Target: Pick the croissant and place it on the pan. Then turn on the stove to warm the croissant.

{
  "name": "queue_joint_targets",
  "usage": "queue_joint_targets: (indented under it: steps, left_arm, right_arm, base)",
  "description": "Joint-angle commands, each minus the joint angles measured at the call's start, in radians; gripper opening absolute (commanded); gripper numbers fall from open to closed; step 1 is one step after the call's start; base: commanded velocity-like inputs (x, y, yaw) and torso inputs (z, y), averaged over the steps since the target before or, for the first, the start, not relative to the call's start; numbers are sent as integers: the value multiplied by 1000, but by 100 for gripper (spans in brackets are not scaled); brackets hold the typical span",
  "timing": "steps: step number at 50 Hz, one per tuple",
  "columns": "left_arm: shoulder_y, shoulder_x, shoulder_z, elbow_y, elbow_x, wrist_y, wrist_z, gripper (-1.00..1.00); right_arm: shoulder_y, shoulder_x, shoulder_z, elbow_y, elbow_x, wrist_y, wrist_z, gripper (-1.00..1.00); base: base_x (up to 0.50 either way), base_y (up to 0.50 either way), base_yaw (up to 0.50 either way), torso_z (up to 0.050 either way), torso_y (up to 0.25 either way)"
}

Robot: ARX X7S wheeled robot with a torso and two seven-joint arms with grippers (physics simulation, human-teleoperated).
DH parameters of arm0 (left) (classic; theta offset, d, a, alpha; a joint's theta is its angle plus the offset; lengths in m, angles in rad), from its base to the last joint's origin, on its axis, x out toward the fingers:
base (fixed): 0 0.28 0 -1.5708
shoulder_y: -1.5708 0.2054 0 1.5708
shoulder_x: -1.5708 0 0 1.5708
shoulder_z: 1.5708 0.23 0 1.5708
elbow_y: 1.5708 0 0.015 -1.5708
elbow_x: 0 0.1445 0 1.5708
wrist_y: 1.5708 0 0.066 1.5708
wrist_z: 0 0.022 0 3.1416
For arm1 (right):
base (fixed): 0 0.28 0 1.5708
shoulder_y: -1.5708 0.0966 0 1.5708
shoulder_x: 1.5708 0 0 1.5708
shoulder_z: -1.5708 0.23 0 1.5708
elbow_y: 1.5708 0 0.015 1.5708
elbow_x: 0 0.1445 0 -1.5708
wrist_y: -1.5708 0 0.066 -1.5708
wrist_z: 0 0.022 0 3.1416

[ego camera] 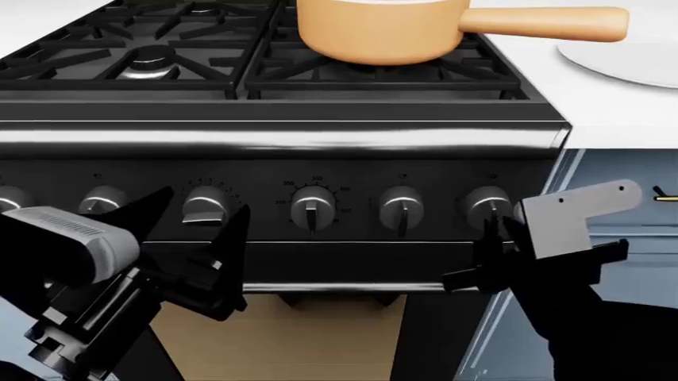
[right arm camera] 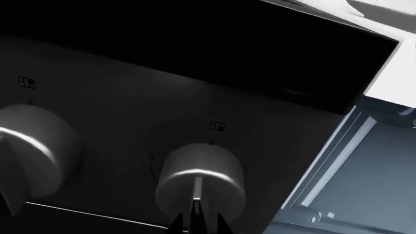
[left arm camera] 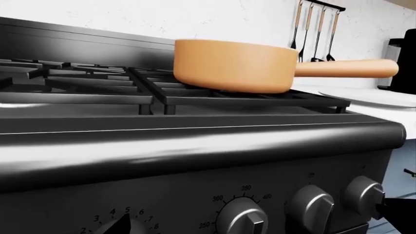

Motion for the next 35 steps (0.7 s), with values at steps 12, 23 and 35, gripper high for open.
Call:
queue_joint_targets:
  steps: [12,23,35]
  left_arm:
    - [2,-9,-2,14,-8,5,-15,100]
    - [7,-11,-3,12,-6,11,-14,100]
    - [1,-13,0,12,-14,13,-16,100]
  right_arm:
    - [43,-25,11,-37,-60,91,-9,-100]
    - [66,-32,9,-49,-61,129,-1,-100]
    - [88,-44,16,-58,-61,159,2,-100]
  base:
    - [-2,0,0,0,3]
    - [0,0,0,1,3]
    - [0,0,0,0,3]
